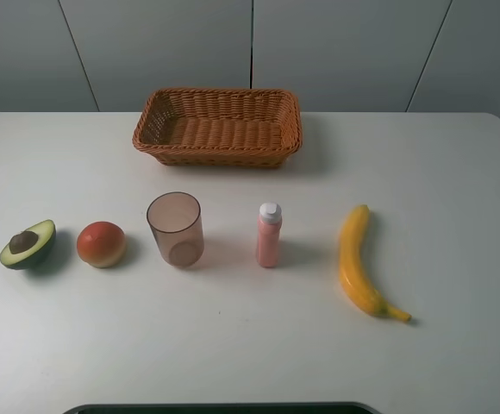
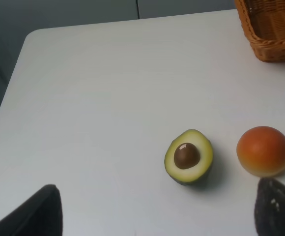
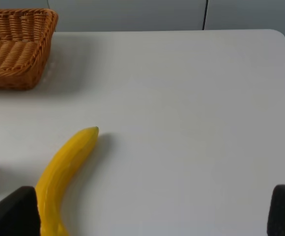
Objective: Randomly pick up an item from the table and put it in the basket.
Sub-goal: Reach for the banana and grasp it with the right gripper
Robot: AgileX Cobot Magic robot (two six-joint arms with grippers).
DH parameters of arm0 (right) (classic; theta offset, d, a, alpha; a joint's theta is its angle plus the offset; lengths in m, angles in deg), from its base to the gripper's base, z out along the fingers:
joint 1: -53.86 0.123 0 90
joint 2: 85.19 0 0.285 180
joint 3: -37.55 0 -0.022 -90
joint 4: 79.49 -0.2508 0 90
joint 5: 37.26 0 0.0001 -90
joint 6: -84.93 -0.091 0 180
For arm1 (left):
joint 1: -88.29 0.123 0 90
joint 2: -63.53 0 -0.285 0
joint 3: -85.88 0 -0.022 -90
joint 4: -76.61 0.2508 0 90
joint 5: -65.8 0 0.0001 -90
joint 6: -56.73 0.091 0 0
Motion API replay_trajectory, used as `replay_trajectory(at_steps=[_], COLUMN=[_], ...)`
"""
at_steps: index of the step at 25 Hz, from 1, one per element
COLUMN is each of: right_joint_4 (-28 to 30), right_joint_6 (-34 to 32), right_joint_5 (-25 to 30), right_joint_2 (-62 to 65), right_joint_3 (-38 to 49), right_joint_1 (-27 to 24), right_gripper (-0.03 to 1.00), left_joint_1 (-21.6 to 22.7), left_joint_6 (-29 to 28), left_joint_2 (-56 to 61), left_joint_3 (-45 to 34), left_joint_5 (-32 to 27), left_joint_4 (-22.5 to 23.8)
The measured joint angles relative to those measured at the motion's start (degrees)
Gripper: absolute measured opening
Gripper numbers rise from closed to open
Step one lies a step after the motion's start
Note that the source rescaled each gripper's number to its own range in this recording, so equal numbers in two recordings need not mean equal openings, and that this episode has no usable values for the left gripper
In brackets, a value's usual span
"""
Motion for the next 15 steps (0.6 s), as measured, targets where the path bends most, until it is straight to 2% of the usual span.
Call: replay_trajectory(at_steps=[10,15], right_joint_4=[-0.3,2.2], right_joint_6=[0.3,2.9], right_joint_5=[0.0,0.1], right_joint_2=[0.0,0.0], right_joint_3=[0.0,-1.1], right_joint_1=[0.0,0.0], right_gripper=[1.00,1.00], left_joint_1=[0.0,0.0], left_joint_6=[0.0,0.0], left_joint_2=[0.0,0.0], left_joint_3=[0.0,0.0], left_joint_5=[0.0,0.0], left_joint_4=[0.0,0.0])
